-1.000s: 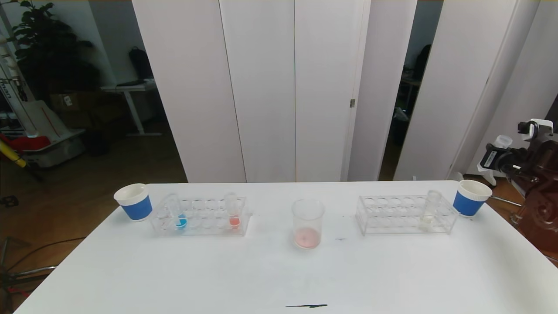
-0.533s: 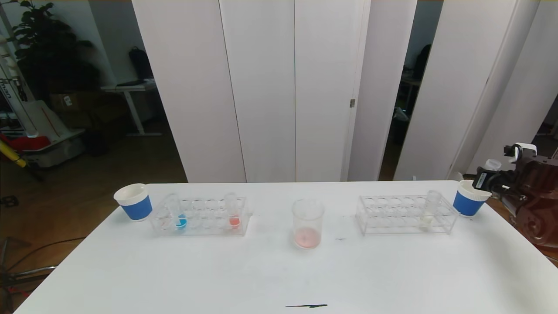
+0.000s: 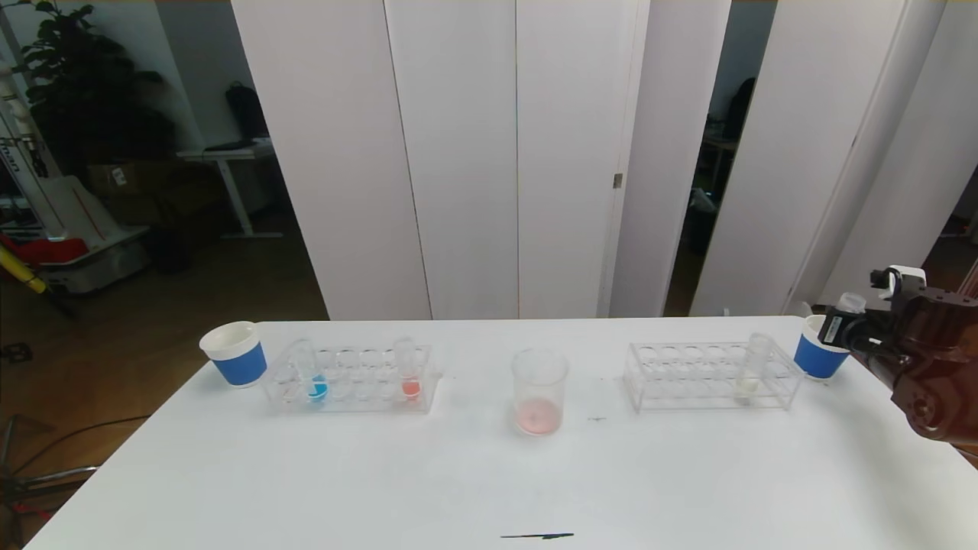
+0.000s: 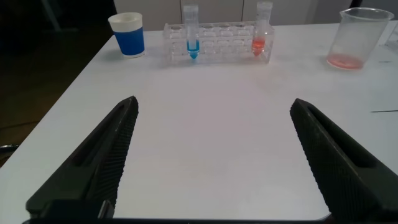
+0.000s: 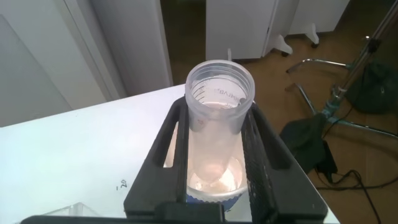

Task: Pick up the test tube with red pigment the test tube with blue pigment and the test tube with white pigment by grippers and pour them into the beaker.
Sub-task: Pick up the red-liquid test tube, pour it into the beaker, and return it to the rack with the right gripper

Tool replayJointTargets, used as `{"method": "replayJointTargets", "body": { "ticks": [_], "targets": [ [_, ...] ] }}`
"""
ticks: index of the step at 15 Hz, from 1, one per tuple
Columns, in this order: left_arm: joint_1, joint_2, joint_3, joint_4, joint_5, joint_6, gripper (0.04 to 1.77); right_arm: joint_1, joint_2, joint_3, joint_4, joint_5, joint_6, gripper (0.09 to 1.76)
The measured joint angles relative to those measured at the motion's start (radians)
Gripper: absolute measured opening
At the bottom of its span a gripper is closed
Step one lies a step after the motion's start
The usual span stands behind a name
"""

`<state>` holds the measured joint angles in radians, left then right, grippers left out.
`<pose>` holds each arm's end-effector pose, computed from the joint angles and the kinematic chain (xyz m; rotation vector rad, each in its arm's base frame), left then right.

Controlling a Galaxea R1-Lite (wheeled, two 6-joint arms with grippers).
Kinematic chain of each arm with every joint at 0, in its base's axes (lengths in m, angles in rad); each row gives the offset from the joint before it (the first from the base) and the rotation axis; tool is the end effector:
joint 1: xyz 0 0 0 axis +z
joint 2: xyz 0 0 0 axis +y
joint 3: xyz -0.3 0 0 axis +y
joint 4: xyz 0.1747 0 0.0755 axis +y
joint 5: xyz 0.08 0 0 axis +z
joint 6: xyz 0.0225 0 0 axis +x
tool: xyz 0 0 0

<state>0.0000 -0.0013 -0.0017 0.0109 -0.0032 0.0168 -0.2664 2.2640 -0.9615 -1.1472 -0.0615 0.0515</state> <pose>-0.0230 -0.0001 0.0748 0.0168 0.0079 -0.0033 0.3971 -0.1098 0.0665 0.0669 0.1467 -0.3312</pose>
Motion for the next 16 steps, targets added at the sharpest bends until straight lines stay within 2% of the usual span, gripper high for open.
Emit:
{"method": "replayJointTargets", "body": {
  "ticks": [1, 3, 4, 12, 16],
  "targets": [
    [0.000, 0.000, 0.000, 0.000, 0.000, 0.000, 1.75, -0.001, 0.001, 0.006, 0.000, 0.013, 0.000, 0.85],
    [0.000, 0.000, 0.000, 0.000, 0.000, 0.000, 1.75, -0.003, 0.001, 0.013, 0.000, 0.020, 0.000, 1.52],
    [0.000, 0.000, 0.000, 0.000, 0.000, 0.000, 1.75, -0.004, 0.001, 0.016, 0.000, 0.020, -0.001, 1.71],
    [0.000, 0.000, 0.000, 0.000, 0.000, 0.000, 1.75, -0.019, -0.060, 0.015, 0.011, 0.042, 0.000, 1.75],
    [0.000, 0.000, 0.000, 0.000, 0.000, 0.000, 1.75, -0.021, -0.213, 0.015, 0.145, 0.077, -0.012, 1.75]
  ]
}}
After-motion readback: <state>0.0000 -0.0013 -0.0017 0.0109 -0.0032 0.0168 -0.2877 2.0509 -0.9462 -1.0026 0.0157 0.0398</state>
